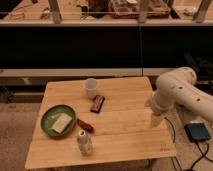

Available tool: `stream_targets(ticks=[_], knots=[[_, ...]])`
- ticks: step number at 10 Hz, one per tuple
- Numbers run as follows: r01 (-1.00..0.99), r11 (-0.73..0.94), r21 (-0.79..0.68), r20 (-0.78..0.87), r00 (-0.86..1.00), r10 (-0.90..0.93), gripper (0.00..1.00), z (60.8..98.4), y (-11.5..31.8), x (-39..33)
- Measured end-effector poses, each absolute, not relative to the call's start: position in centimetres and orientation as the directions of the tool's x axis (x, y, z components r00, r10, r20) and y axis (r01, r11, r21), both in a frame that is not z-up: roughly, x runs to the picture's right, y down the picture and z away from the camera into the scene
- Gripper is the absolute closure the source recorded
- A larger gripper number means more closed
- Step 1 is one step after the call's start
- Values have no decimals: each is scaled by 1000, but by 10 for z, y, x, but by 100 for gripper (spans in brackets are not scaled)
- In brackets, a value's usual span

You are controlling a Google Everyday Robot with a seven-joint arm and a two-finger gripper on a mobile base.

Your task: Knock the bottle over

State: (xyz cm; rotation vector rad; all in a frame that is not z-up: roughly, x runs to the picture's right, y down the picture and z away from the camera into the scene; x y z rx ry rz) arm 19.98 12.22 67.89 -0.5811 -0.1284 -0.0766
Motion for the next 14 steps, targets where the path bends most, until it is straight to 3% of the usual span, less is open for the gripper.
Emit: stream_targets(ticks=[1,3,9,12,14], knots=[[141,832,-537,181,982,-49,39,677,126,187],[186,831,-524,232,970,-71,59,666,143,160],[268,838,-475,343,933,-104,62,648,178,120],[305,837,-454,376,917,-130,90,650,186,110],[322,839,-439,398,907,-139,97,646,196,96]])
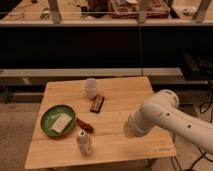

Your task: Knock the bottle over

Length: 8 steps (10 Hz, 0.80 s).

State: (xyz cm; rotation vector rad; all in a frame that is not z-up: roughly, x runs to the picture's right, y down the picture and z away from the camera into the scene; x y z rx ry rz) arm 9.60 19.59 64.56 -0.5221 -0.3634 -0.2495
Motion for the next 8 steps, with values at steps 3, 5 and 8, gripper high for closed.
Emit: stream_targets(ticks=[3,5,8], knots=[[347,837,-423,423,892,-156,97,645,210,85],[376,831,-409,454,874,-172,97,650,227,61],[406,824,-394,487,853,-187,97,653,246,29]])
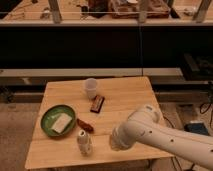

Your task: Knock the bottle over

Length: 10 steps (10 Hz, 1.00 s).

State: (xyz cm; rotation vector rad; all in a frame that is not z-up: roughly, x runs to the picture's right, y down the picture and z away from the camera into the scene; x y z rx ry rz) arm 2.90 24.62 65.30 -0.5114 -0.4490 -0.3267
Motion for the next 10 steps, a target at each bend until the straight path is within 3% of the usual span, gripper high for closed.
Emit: stream_targets(ticks=[10], knots=[[384,839,-386,481,860,-172,97,684,244,-34]])
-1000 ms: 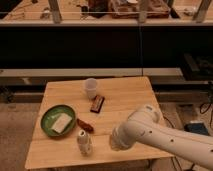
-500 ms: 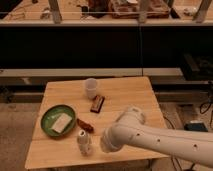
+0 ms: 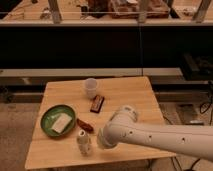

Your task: Knock the bottle over

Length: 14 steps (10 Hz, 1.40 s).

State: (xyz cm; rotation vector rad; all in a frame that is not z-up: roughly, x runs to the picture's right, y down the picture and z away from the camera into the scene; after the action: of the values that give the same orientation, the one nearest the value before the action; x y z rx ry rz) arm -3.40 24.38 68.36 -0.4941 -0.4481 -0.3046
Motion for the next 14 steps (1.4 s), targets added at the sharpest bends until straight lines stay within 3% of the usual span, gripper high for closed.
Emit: stream_targets(ticks=[12,13,14], knots=[[315,860,-400,454,884,-113,97,723,193,-121],[315,857,-408,457,883,-107,96,727,186,-133],[315,857,-409,457,883,-107,87,730,182,-139]])
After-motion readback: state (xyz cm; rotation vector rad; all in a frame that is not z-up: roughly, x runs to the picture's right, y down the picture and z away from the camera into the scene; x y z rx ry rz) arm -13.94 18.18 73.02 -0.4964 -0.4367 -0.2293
